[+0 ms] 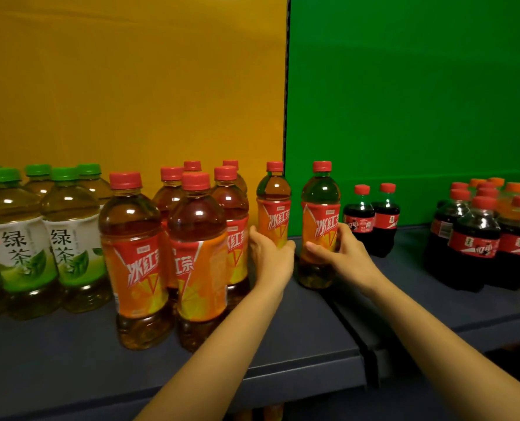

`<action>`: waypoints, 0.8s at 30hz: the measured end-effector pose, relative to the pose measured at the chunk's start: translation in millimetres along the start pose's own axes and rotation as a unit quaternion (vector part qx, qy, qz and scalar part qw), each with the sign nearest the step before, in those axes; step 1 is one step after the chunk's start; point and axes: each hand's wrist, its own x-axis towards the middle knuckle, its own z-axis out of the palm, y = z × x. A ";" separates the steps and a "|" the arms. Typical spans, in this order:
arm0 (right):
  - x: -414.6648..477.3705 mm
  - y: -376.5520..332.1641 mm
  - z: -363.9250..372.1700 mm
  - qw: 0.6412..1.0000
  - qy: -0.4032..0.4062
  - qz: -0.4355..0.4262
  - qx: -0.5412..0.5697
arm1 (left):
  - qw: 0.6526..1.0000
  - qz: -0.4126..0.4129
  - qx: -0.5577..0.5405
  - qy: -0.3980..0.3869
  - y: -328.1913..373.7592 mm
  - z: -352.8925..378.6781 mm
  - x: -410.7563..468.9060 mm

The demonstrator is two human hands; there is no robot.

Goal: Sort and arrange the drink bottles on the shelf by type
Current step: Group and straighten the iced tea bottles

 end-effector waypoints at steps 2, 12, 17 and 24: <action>6.4 6.3 -5.7 1.000 -0.004 -0.002 0.008 | 0.999 0.001 0.036 0.018 -2.4 8.2 12.4; 40.2 22.2 2.8 0.999 -0.012 -0.039 -0.032 | 0.992 0.005 0.111 0.055 -17.0 3.5 40.3; 53.9 19.8 20.8 0.997 -0.032 -0.052 -0.037 | 0.991 0.020 0.113 0.072 -18.3 -1.4 40.7; 61.4 18.9 45.8 0.997 -0.029 -0.056 -0.042 | 0.989 0.029 0.106 0.103 -18.9 -4.6 38.5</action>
